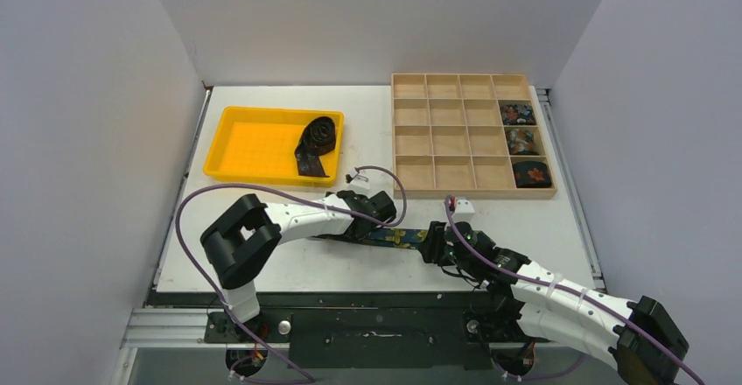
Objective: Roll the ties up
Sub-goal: Roll the tie at the center of the board.
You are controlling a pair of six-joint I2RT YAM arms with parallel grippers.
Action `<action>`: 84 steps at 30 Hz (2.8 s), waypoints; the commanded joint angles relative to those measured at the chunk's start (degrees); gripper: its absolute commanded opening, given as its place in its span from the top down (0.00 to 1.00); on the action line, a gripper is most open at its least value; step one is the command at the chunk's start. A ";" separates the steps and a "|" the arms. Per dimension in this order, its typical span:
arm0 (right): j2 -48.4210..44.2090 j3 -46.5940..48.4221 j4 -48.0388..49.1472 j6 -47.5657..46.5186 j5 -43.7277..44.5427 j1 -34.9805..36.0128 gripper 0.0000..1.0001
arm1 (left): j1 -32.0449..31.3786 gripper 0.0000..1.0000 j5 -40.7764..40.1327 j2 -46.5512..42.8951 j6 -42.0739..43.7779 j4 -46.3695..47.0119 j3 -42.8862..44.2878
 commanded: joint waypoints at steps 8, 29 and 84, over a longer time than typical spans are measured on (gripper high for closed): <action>-0.18 -0.32 1.25 1.28 1.20 -0.02 0.59 | 1.00 0.47 9.40 -6.09 3.72 11.68 -3.83; 4.71 7.21 6.80 -1.67 -3.39 1.34 0.57 | 9.88 0.46 16.81 -36.32 3.34 16.23 -15.73; 57.81 36.85 21.98 2.74 -8.97 7.65 0.56 | 36.73 0.14 42.84 -53.14 -4.81 49.35 -47.13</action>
